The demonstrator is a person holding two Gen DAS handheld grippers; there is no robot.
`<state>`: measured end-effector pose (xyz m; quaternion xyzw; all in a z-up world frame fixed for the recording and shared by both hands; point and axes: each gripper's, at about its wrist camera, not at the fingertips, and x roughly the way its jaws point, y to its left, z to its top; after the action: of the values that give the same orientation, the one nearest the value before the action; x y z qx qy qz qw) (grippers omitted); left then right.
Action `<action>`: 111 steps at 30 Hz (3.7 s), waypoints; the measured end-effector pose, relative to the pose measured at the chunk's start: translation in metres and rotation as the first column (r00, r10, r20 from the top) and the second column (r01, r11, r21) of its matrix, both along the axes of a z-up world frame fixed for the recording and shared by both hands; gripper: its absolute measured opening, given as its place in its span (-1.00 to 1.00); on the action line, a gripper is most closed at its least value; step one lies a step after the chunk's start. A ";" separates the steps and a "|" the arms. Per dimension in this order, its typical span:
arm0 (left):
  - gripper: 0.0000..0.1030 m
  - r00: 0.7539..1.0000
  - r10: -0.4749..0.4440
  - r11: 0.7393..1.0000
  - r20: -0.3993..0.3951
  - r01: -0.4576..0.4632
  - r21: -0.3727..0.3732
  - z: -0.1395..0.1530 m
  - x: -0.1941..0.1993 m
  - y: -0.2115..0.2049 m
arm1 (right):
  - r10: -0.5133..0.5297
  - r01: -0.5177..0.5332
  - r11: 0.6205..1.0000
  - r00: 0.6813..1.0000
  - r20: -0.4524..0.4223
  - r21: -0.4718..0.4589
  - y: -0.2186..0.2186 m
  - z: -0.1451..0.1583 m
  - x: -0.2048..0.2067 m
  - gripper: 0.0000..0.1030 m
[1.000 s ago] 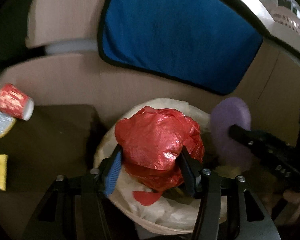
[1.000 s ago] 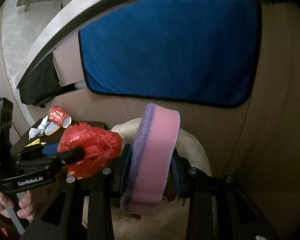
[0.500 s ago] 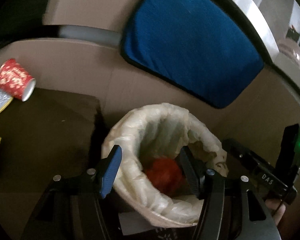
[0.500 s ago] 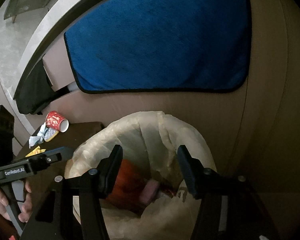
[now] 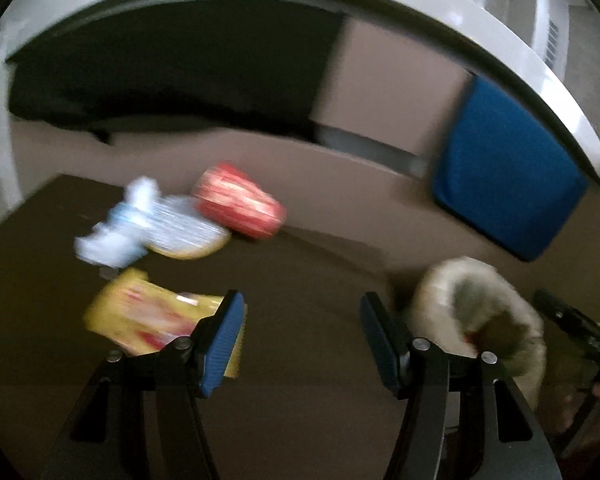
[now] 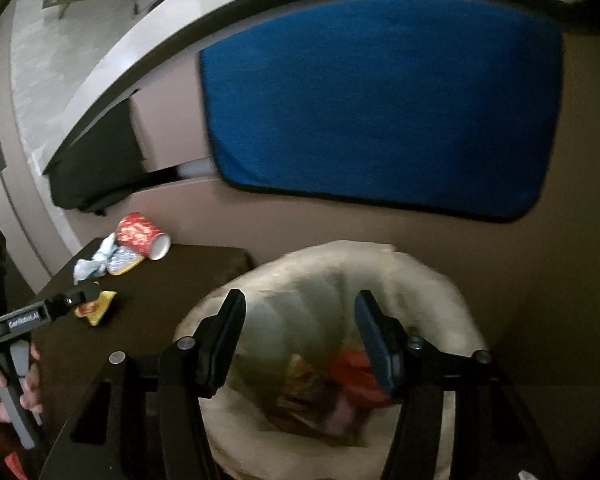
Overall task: Collect trash
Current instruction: 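Grasp the white plastic bag with the left gripper while the right gripper grasps the red paper cup, then lift the white bag with the left gripper while the right gripper carries the red cup to the bin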
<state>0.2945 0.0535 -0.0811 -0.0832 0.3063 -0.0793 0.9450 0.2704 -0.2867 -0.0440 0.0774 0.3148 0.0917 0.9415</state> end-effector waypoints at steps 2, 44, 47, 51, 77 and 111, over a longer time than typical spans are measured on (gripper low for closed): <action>0.19 1.000 0.029 1.000 -0.001 -0.029 0.005 0.002 0.007 0.029 | 0.033 -0.033 0.999 0.999 -0.008 0.000 0.016 -0.001 0.005 0.06; -0.20 0.976 0.141 0.972 -0.166 -0.168 -0.163 -0.033 -0.049 0.213 | 0.377 -0.359 0.755 0.922 -0.085 -0.549 0.338 -0.055 0.185 0.13; -0.20 0.976 0.132 0.970 -0.174 -0.164 -0.180 -0.036 -0.055 0.216 | 0.371 -0.357 0.758 0.924 -0.089 -0.546 0.341 -0.057 0.193 0.23; -0.20 0.973 0.129 0.966 -0.193 -0.168 -0.198 -0.040 -0.055 0.216 | 0.374 -0.362 0.724 0.921 -0.108 -0.588 0.351 -0.062 0.192 0.29; -0.20 0.976 0.156 0.968 -0.152 -0.181 -0.171 -0.001 -0.101 0.160 | 0.485 -0.504 0.854 0.861 -0.152 -0.128 0.240 -0.008 0.016 -0.09; -0.20 0.983 0.145 0.984 -0.116 -0.156 -0.087 0.002 -0.081 0.109 | 0.474 -0.469 0.880 0.876 -0.093 0.074 0.190 -0.026 0.044 0.01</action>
<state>0.2134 0.1625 -0.0795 -0.1555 0.3464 -0.0175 0.9249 0.3146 -0.0970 -0.0695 0.0263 0.3724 0.3215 0.8702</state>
